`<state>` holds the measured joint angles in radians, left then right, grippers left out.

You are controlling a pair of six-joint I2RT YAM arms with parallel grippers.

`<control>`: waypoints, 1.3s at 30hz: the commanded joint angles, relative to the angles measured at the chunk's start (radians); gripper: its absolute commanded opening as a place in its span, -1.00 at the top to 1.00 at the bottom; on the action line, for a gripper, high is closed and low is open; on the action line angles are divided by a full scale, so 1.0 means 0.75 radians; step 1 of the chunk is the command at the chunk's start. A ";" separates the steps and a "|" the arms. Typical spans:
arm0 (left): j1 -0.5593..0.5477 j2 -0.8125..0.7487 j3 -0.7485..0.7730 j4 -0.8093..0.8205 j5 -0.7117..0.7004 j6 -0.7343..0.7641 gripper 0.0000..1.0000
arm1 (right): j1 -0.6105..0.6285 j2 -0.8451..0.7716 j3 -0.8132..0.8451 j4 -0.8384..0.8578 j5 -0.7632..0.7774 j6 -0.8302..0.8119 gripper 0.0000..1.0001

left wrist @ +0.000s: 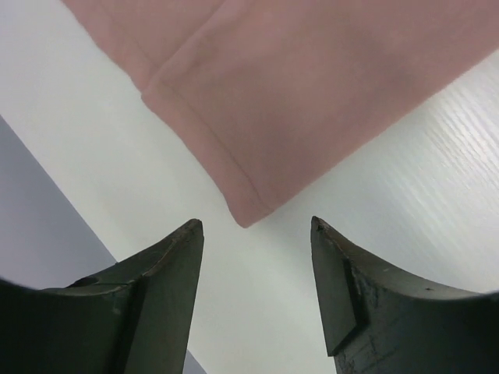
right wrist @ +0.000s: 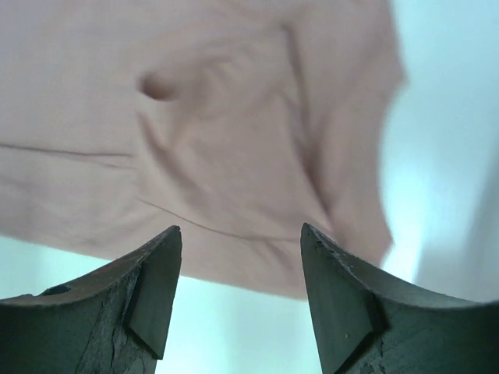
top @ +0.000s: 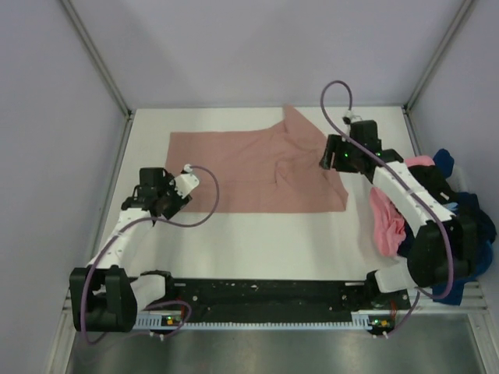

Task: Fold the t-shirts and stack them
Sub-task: Fold the flattened tshirt in 1/3 of the way, then grap the side of the flattened tshirt furthest away from the robot with both arms

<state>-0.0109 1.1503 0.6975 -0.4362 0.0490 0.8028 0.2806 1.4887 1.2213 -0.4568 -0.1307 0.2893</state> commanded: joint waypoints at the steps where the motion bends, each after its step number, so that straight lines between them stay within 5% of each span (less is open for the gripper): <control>1: 0.006 -0.029 -0.071 -0.044 0.217 0.259 -0.26 | -0.078 -0.085 -0.288 -0.084 0.162 0.113 -0.24; 13: 0.006 0.252 -0.175 0.328 -0.035 0.417 -0.22 | -0.110 0.048 -0.479 -0.052 0.193 0.152 -0.22; 16: 0.006 0.293 -0.196 0.381 -0.045 0.392 0.06 | -0.129 0.089 -0.497 -0.027 0.178 0.146 0.29; 19: 0.006 0.264 -0.218 0.373 -0.004 0.372 0.81 | -0.184 0.075 -0.522 -0.009 0.125 0.150 0.80; 20: 0.006 0.238 -0.220 0.347 0.010 0.357 1.00 | -0.190 0.058 -0.528 -0.017 0.131 0.148 0.94; 32: 0.006 -0.257 -0.198 -0.279 -0.006 0.339 1.00 | -0.162 -0.451 -0.559 -0.538 0.084 0.199 1.00; 39: 0.004 -0.368 -0.155 -0.670 -0.120 0.398 1.00 | 0.074 -0.563 -0.565 -0.843 0.037 0.328 1.00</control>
<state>-0.0113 0.9398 0.5491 -0.7048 0.0231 1.0664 0.2535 1.1130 0.8112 -0.9043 -0.0711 0.4614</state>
